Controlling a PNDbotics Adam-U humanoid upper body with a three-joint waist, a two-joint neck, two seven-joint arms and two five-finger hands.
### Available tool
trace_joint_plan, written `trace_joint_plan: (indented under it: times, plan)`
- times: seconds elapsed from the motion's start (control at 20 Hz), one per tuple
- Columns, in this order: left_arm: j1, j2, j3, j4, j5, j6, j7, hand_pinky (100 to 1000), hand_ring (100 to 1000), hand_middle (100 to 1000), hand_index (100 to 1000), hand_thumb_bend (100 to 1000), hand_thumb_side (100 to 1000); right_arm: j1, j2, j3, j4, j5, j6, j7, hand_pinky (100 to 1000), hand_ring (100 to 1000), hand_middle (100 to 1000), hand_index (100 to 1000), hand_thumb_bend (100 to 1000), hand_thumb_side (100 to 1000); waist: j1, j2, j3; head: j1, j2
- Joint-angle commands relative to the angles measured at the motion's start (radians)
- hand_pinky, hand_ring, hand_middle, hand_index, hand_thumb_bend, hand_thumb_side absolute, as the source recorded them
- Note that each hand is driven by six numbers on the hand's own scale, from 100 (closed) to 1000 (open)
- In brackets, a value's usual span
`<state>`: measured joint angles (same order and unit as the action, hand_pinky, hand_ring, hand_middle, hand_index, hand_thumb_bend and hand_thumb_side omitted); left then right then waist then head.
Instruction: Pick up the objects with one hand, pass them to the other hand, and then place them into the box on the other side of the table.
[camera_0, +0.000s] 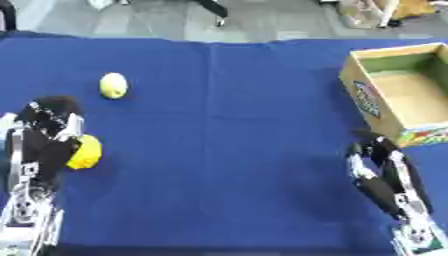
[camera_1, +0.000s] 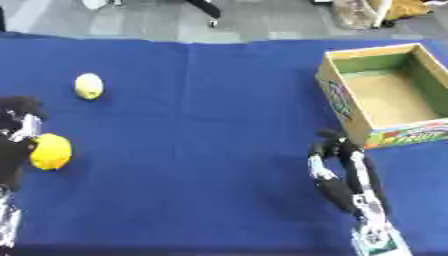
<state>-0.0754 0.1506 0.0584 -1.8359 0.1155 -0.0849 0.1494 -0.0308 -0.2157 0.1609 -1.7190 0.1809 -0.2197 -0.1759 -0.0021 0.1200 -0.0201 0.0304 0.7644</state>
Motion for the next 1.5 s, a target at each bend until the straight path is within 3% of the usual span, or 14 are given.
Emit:
trace_joint_plan:
  times: [0.05, 0.3, 0.5, 0.75, 0.85, 1.05, 1.5]
  plan:
    - [-0.006, 0.088, 0.009, -0.034, -0.018, 0.006, -0.007, 681, 693, 611, 608, 221, 100, -0.007, -0.007, -0.004, -0.005, 0.004, 0.0, 0.0, 790, 482, 490, 775, 100, 449, 0.005, -0.028, -0.002, 0.006, 0.006]
    - [-0.005, 0.318, 0.015, -0.094, -0.09, 0.036, -0.096, 697, 720, 640, 653, 263, 100, -0.002, -0.014, -0.007, -0.001, 0.007, 0.001, -0.003, 790, 482, 490, 775, 100, 449, 0.018, -0.033, -0.002, -0.001, 0.006]
    - [0.013, 0.553, -0.004, -0.125, -0.157, 0.055, -0.238, 732, 733, 666, 721, 318, 100, -0.001, -0.023, -0.007, 0.001, 0.011, 0.001, -0.004, 790, 482, 490, 776, 100, 451, 0.029, -0.037, -0.002, 0.0, 0.006]
    - [-0.005, 0.824, -0.093, -0.104, -0.227, 0.069, -0.42, 771, 737, 683, 782, 386, 100, 0.004, -0.036, -0.005, 0.002, 0.014, 0.0, -0.003, 790, 482, 490, 776, 100, 450, 0.046, -0.044, -0.004, 0.006, 0.006]
    - [-0.03, 0.893, -0.13, -0.088, -0.264, 0.067, -0.494, 782, 734, 685, 795, 406, 100, 0.004, -0.039, -0.003, 0.003, 0.015, 0.0, -0.001, 790, 482, 490, 776, 100, 450, 0.049, -0.045, -0.006, 0.008, 0.006]
    - [-0.085, 0.953, -0.186, -0.037, -0.333, 0.051, -0.593, 793, 729, 687, 808, 425, 100, 0.004, -0.042, -0.003, 0.004, 0.015, -0.001, -0.001, 790, 482, 490, 776, 100, 449, 0.054, -0.046, -0.013, 0.009, 0.006]
    - [-0.135, 0.956, -0.25, 0.047, -0.423, 0.02, -0.67, 805, 674, 674, 826, 442, 100, 0.004, -0.044, -0.001, 0.004, 0.015, -0.002, 0.002, 790, 482, 490, 776, 100, 449, 0.056, -0.045, -0.017, 0.012, 0.006]
